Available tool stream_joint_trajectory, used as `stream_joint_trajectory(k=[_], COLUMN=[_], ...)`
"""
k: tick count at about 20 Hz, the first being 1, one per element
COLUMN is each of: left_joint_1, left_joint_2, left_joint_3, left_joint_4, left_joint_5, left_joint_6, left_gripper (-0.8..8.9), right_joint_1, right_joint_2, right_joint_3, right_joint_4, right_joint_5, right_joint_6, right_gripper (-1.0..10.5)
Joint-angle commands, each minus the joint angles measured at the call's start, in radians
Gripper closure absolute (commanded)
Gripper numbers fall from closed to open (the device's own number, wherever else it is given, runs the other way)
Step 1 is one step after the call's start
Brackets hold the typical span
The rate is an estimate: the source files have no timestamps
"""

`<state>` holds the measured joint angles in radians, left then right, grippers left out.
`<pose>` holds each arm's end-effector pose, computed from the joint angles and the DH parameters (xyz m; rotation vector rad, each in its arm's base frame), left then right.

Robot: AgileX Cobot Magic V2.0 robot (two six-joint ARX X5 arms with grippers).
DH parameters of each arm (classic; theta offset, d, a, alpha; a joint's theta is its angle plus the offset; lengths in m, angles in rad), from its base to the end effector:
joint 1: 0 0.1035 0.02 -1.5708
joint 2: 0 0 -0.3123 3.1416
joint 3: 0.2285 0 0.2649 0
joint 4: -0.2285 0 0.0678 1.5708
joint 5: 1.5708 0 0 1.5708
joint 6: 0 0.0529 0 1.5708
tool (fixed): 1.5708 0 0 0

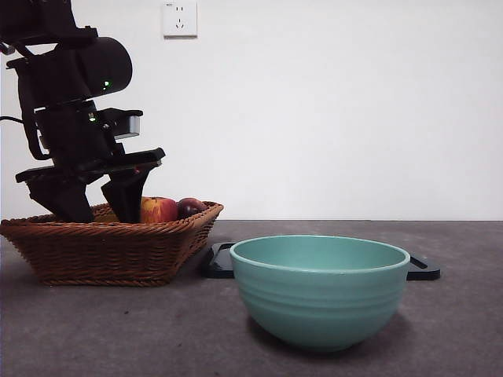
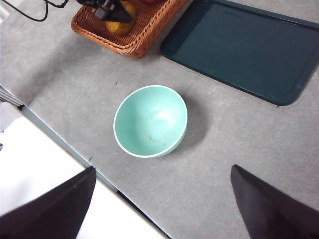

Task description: Pick up the wifruite, put it on the bowl, pick up the plate, put it on desk

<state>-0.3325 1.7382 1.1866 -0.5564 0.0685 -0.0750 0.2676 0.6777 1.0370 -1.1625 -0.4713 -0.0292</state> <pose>0.3552 -0.1265 0.2194 0.0804 1.1170 -0.3170 0.0679 0.0435 0.3635 0.0571 0.8062 0.7097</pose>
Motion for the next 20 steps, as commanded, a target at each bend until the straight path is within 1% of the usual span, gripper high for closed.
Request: stream_joint_trajectory(k=[1,4,6,9,11,15,20], left_joint_1=[-0.005,-0.02,-0.049,-0.124,-0.197,-0.341,-0.472], left_joint_2=[-0.047,-0.144,-0.229,-0.357,-0.412,-0.421,-0.323], left_joint_3=[0.022,0.031,0.033,0.033,0.033,0.033,0.033], left_joint_4=[-0.005,-0.026,-0.052,-0.095,-0.106,-0.106,-0.081], left_joint_5=[0.04,0.068,0.093,0.147,0.151,0.15,0.149], left_joint_6=[0.006,0.003,0.003,0.003,0.003,0.003,0.003], left_gripper=[5.77,5.76,5.75,5.74,5.74,5.74,5.74], right_joint_1=[0.004,0.004,0.004,0.004,0.004,0.004,0.004], right_joint_2=[0.006,0.006,0.006,0.006,0.006,0.006,0.006], right_joint_3=[0.019,0.019,0.019,0.019,0.019,0.019,0.019], right_joint_4=[0.009,0.009,0.009,0.009,0.01,0.009,0.009], right_joint_5=[0.0,0.0,0.0,0.0,0.0,0.0,0.0], right_joint_6=[0.004,0.004,0.004,0.004,0.004,0.013,0.019], right_gripper=[5.1,5.1,5.1,5.1,5.1,5.1,5.1])
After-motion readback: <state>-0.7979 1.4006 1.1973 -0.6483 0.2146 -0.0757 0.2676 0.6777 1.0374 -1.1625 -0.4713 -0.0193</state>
